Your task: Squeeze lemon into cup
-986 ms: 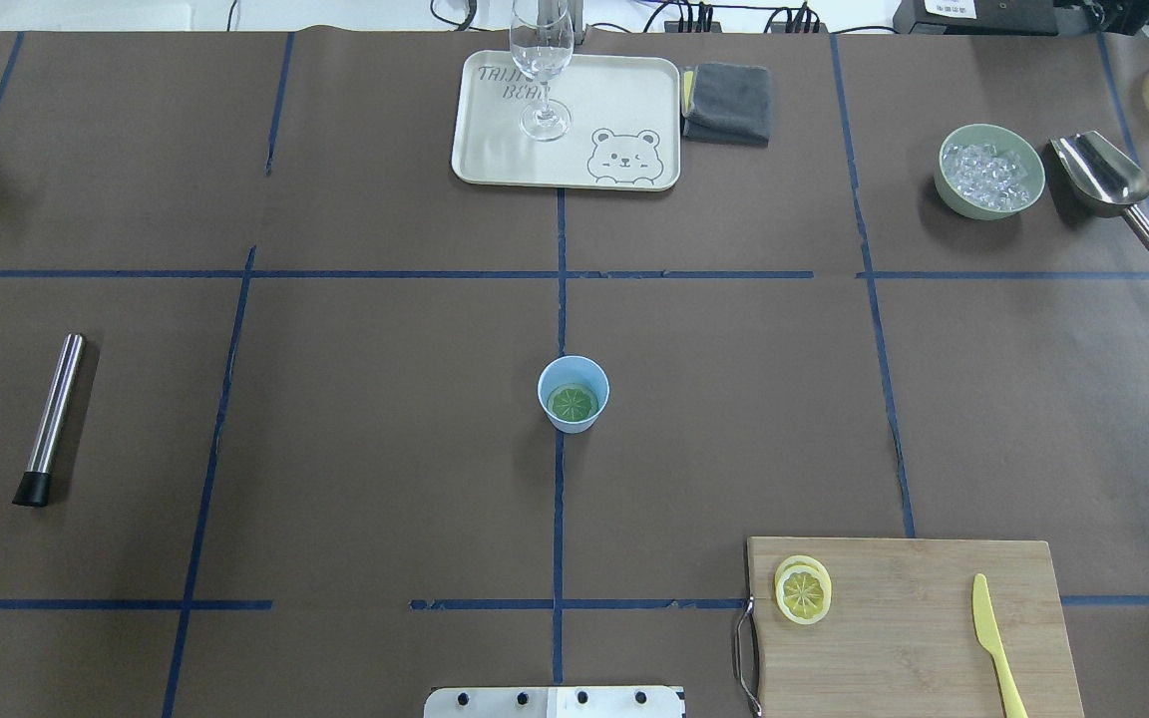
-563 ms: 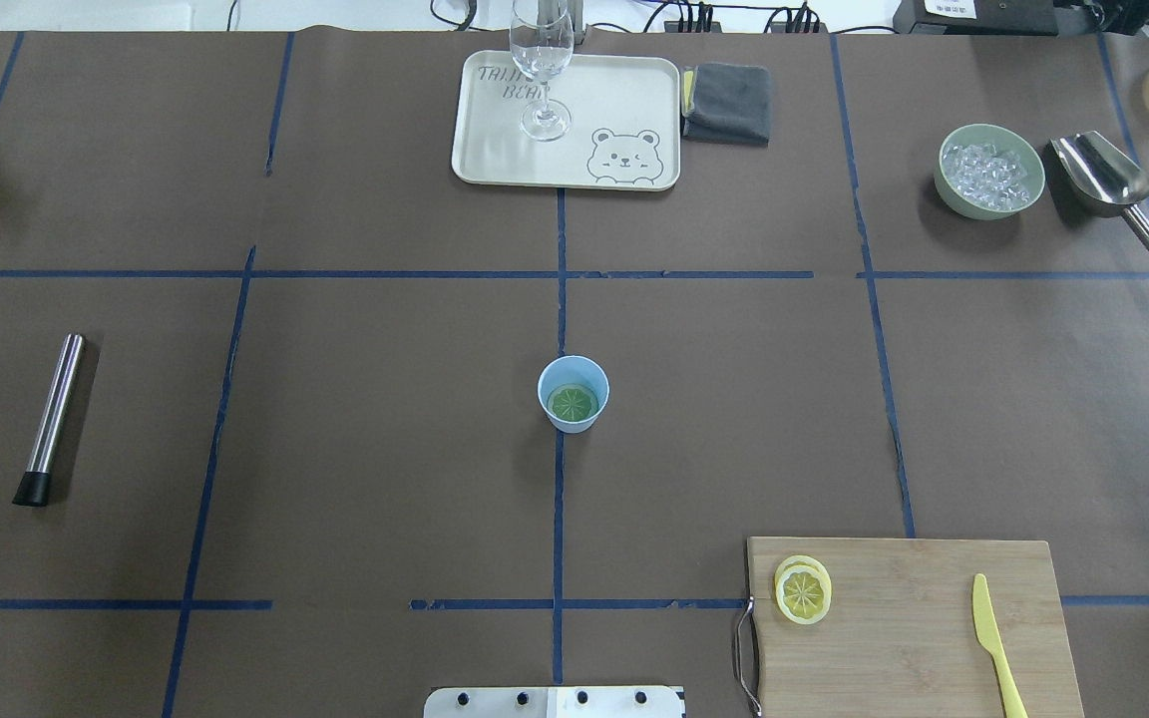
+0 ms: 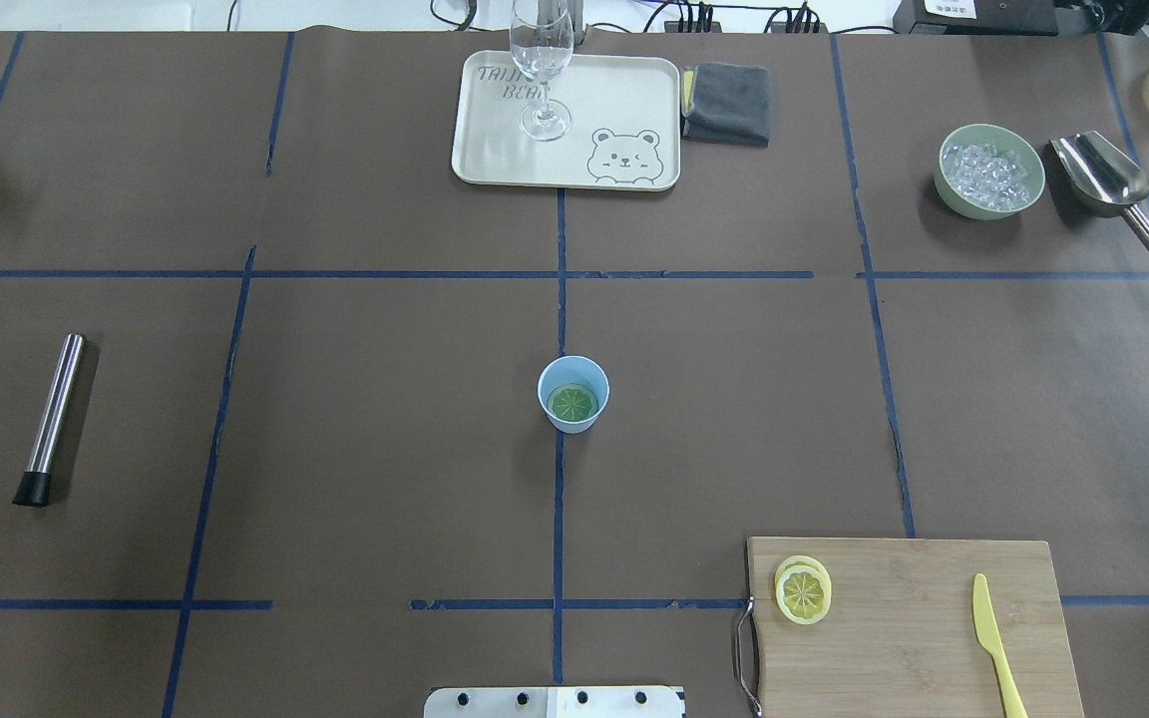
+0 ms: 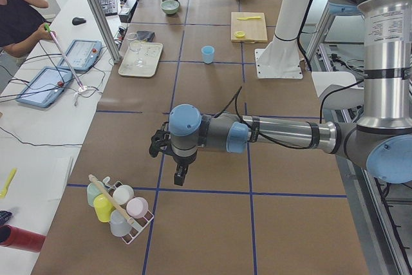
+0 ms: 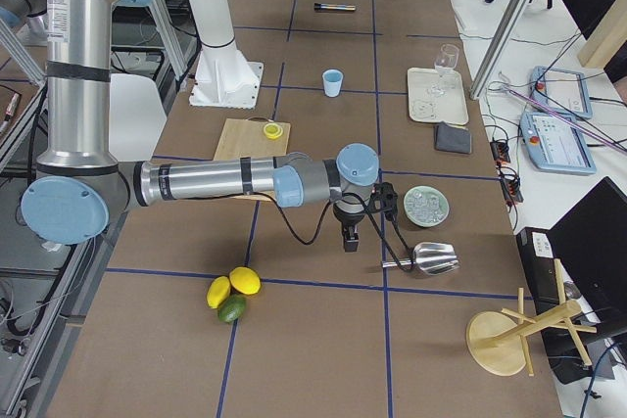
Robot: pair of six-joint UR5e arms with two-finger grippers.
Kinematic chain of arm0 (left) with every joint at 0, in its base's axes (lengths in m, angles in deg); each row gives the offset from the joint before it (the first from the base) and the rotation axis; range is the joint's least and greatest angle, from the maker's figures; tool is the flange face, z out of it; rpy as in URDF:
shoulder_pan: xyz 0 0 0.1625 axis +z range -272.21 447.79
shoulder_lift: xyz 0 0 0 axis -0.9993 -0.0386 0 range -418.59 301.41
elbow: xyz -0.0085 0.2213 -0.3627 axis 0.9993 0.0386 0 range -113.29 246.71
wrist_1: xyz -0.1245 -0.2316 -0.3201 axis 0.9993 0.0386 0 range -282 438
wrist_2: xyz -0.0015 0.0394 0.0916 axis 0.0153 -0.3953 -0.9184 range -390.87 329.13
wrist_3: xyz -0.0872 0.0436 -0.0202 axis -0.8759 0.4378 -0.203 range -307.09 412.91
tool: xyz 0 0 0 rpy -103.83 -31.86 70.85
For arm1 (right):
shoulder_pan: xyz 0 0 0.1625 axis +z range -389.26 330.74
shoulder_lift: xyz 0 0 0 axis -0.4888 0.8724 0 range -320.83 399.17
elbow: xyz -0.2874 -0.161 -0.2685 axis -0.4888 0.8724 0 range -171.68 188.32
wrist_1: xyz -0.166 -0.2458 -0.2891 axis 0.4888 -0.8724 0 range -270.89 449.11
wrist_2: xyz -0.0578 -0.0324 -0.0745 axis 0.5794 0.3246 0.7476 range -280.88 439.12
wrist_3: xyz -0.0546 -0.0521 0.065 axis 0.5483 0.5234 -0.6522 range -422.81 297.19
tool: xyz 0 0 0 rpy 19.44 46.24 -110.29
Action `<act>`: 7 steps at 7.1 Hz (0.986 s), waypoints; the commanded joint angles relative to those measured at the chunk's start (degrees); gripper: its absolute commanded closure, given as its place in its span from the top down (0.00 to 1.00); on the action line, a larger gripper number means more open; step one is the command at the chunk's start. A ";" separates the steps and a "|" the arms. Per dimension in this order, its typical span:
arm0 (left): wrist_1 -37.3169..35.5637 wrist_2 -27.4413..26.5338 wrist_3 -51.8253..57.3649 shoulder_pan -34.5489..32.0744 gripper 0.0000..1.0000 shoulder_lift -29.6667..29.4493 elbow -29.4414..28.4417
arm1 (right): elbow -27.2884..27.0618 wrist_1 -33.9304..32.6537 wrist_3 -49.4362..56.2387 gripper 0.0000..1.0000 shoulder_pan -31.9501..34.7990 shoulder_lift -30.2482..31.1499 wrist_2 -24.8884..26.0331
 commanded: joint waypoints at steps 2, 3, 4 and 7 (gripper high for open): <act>0.00 -0.11 0.00 0.00 1.00 0.01 -0.11 | -0.17 0.00 0.00 1.00 0.16 0.09 -0.09; 0.00 -0.11 0.00 0.00 1.00 0.01 -0.11 | -0.08 0.00 0.00 1.00 0.16 0.00 -0.09; 0.00 0.07 0.00 0.00 1.00 0.01 -0.03 | -0.08 0.00 0.00 1.00 0.16 0.09 -0.18; 0.44 -0.46 0.18 0.26 1.00 -1.21 -0.46 | 0.01 -0.09 0.00 1.00 0.08 -0.09 -0.18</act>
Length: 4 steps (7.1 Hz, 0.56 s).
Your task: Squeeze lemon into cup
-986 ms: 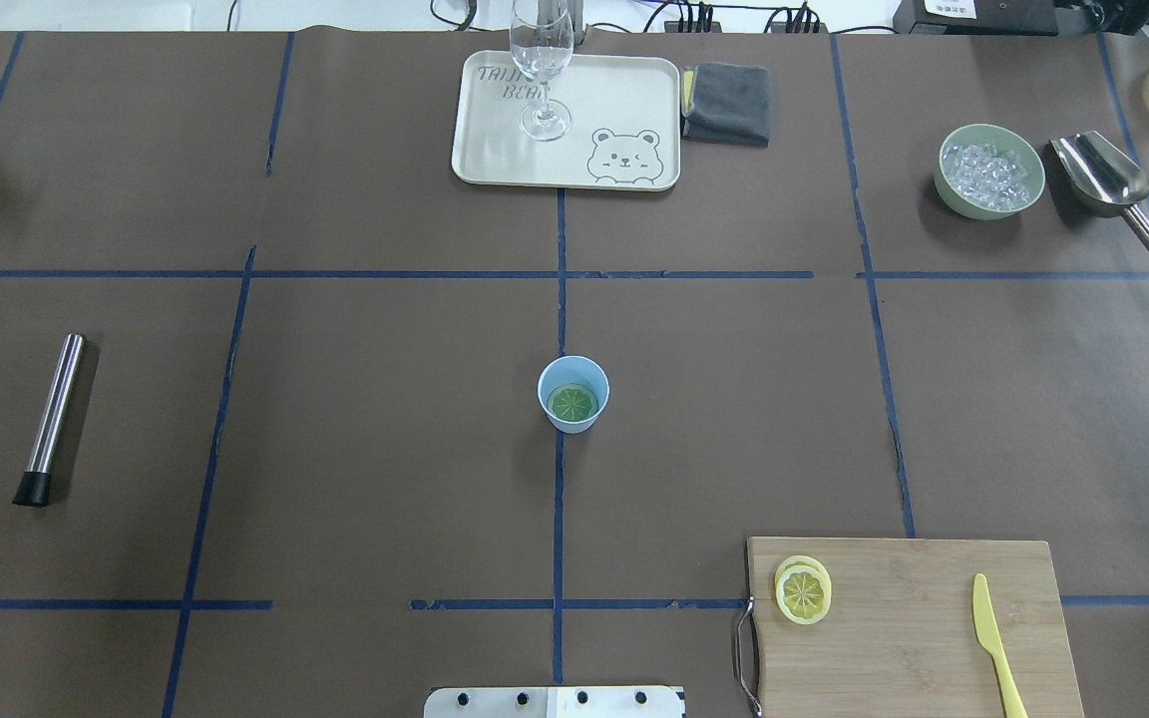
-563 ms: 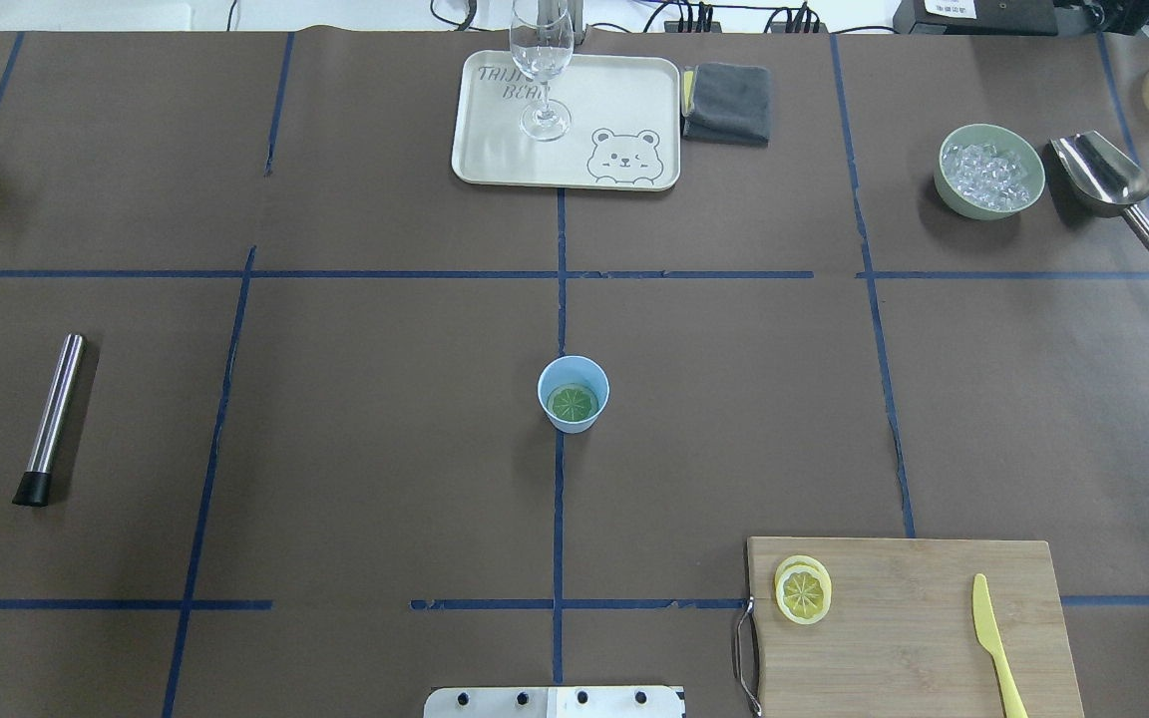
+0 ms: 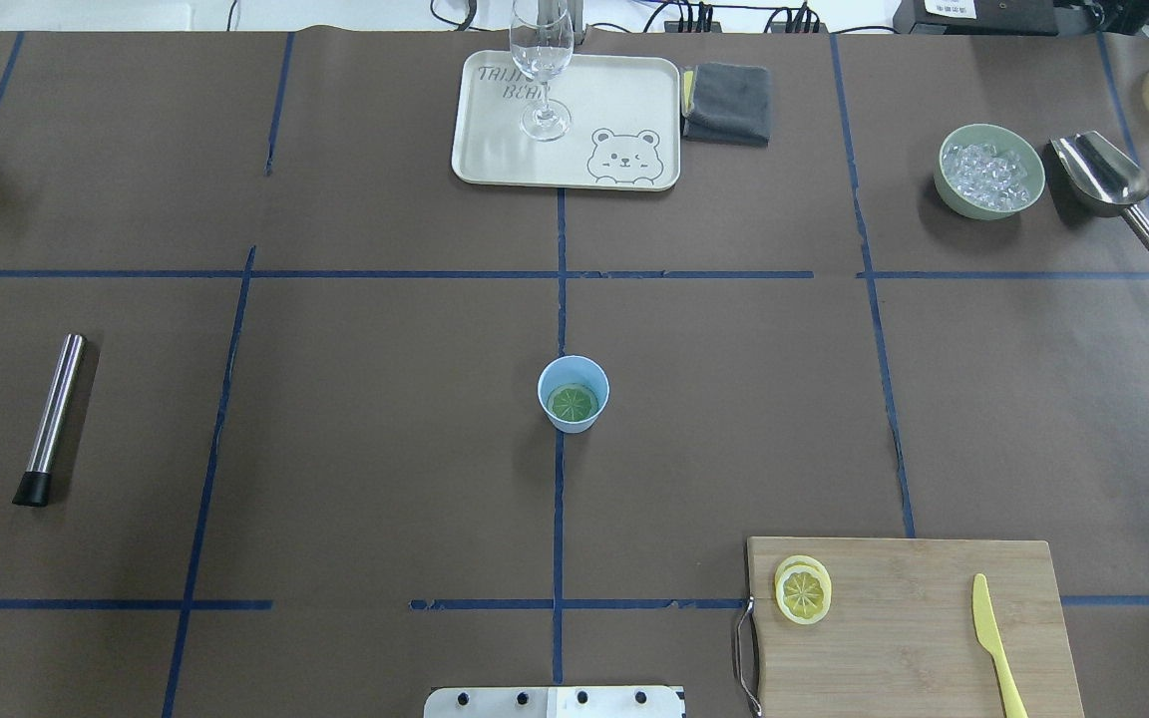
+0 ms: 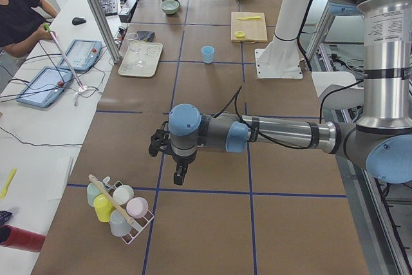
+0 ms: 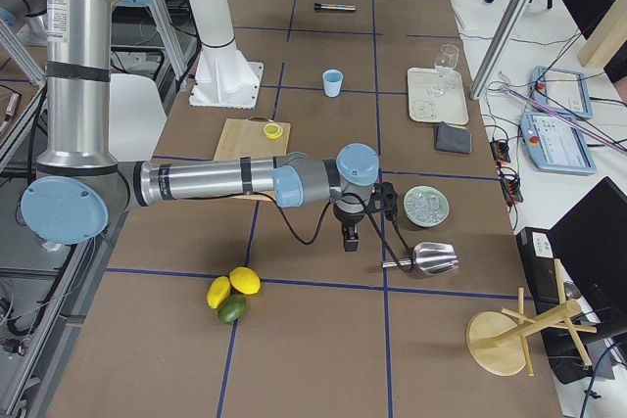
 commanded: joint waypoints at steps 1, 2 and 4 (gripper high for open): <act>0.11 -0.48 0.16 0.07 1.00 -0.68 0.42 | 0.03 0.02 0.00 1.00 -0.04 0.02 0.00; 0.11 -0.04 0.16 -0.02 1.00 -0.59 0.86 | 0.73 -0.07 0.00 1.00 -0.04 -0.94 0.08; 0.19 0.05 0.16 -0.02 1.00 -0.68 0.86 | 1.09 0.02 0.00 1.00 -0.04 -1.21 0.00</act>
